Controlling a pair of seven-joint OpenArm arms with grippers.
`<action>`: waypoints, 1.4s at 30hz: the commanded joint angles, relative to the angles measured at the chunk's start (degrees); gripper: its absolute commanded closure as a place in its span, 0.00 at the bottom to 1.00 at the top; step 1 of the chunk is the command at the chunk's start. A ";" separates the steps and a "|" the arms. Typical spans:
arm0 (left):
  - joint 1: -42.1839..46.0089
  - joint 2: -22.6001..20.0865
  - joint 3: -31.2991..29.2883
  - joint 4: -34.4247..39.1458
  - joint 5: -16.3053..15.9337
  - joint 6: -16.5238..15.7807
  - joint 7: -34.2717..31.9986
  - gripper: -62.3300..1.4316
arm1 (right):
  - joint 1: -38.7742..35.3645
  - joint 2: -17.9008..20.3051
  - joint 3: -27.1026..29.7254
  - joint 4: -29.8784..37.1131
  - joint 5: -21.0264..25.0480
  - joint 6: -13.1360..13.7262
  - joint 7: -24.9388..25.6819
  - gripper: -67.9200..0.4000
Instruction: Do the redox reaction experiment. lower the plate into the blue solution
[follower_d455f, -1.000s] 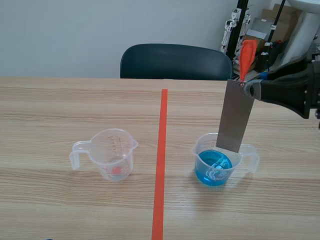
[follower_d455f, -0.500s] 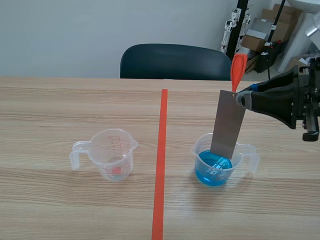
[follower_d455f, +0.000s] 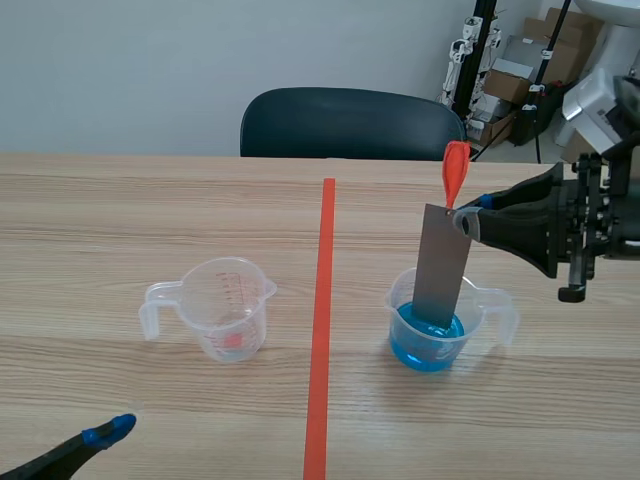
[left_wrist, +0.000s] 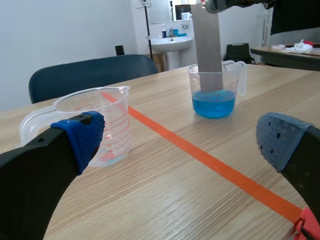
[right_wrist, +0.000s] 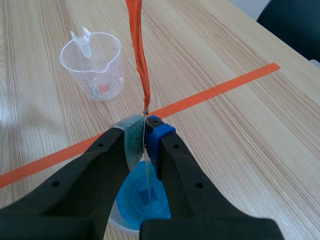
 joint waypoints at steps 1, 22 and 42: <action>0.17 0.20 0.11 0.85 -0.17 -0.09 -2.62 0.00 | 0.63 -0.24 1.07 -0.09 -0.31 0.13 1.18 0.99; 0.17 0.33 0.13 0.85 0.48 -2.73 -2.62 0.00 | -1.25 -4.00 1.07 -3.93 -7.69 0.24 4.35 0.99; 0.17 0.33 0.13 0.85 0.48 -4.15 -2.62 0.00 | -1.25 -4.22 1.07 -4.61 -7.67 0.24 4.28 0.99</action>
